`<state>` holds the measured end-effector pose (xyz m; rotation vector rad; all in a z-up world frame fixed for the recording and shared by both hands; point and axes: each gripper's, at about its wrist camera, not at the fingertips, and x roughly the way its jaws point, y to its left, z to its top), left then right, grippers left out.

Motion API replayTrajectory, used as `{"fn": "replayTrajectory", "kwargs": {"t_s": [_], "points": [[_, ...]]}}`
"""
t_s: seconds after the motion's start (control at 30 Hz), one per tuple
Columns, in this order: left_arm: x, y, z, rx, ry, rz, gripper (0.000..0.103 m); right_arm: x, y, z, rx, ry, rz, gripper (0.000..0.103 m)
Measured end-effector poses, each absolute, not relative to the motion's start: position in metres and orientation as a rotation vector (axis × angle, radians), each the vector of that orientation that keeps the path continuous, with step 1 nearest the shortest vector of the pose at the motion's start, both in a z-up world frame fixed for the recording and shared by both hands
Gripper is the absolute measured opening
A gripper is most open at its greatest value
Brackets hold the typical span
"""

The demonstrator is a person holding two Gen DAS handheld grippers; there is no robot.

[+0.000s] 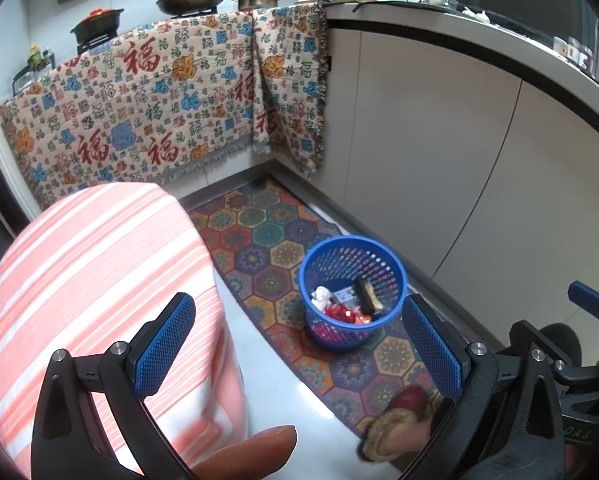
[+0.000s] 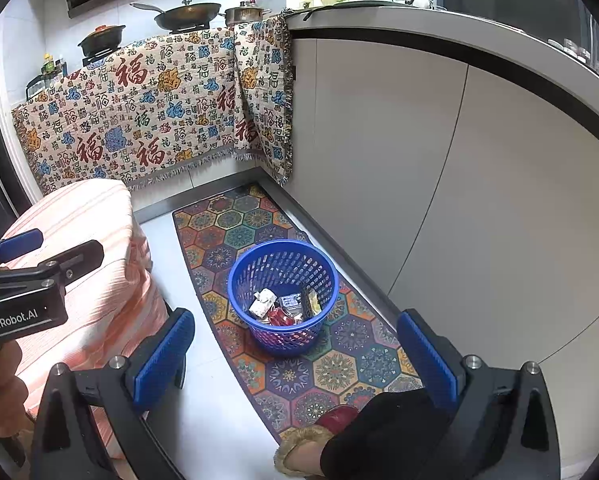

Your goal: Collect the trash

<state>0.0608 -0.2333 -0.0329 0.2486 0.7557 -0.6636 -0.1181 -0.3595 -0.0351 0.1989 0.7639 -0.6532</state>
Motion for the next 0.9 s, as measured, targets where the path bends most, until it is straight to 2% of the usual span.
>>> {"fn": "replayTrajectory", "kwargs": {"t_s": [0.9], "points": [[0.0577, -0.2405, -0.0315, 0.256, 0.756, -0.664, 0.103, -0.1175, -0.3609, -0.0368, 0.203, 0.769, -0.653, 0.103]]}}
